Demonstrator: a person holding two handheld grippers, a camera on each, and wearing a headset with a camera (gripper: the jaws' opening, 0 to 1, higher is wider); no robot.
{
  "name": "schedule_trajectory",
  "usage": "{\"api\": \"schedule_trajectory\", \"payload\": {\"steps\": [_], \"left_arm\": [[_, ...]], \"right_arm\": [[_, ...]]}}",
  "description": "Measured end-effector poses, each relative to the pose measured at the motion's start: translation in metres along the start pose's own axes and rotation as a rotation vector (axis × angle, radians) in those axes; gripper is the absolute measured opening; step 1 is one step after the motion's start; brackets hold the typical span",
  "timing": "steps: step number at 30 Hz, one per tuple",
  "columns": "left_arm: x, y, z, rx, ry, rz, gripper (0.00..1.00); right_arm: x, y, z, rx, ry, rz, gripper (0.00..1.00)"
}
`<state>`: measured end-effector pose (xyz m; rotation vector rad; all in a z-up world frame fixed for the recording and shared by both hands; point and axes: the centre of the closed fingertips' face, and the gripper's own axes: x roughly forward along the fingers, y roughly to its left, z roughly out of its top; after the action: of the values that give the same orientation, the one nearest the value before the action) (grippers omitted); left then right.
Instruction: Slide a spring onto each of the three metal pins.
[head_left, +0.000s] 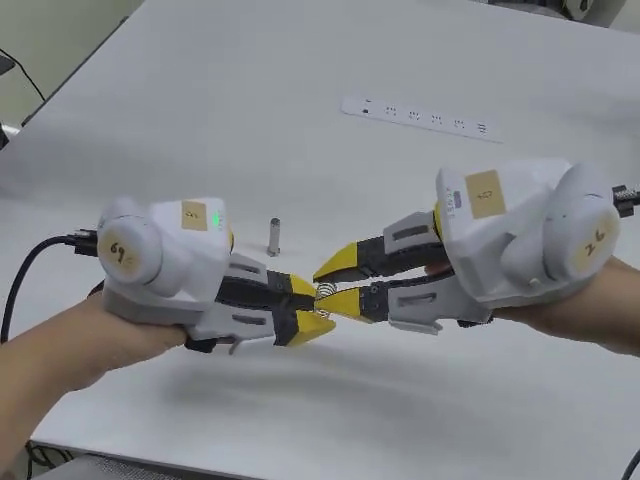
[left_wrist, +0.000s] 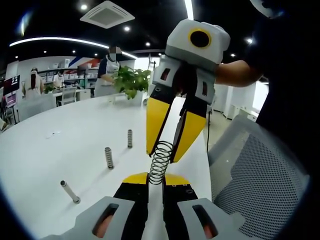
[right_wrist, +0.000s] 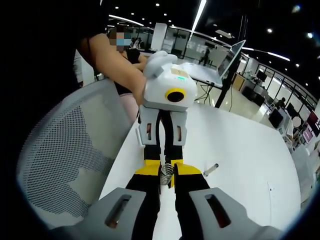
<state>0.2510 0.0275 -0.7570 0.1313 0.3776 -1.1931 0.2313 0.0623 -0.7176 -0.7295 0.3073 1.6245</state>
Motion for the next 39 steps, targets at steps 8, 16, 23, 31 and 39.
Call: {"api": "schedule_trajectory", "payload": {"steps": [8,16,23,31,39], "left_arm": [[-0.0003,0.0020,0.0028,0.002,-0.011,0.008,0.01],[-0.0001,0.0026,0.0042,0.005,-0.016,0.009,0.02],[0.0002,0.0024,0.0031,0.004,-0.014,0.009,0.02],[0.0019,0.0024,0.0042,-0.001,-0.020,0.009,0.03],[0.0005,0.0049,0.0051,-0.004,-0.029,0.013,0.09]], "right_arm": [[-0.0026,-0.0058,0.0002,0.051,-0.003,-0.021,0.07],[-0.0026,-0.0068,0.0006,0.049,0.004,-0.022,0.07],[-0.0019,-0.0068,-0.0005,0.046,0.011,-0.019,0.07],[-0.0009,-0.0073,-0.0001,0.038,0.022,-0.017,0.07],[-0.0019,-0.0099,-0.0013,0.034,0.026,-0.030,0.07]]}}
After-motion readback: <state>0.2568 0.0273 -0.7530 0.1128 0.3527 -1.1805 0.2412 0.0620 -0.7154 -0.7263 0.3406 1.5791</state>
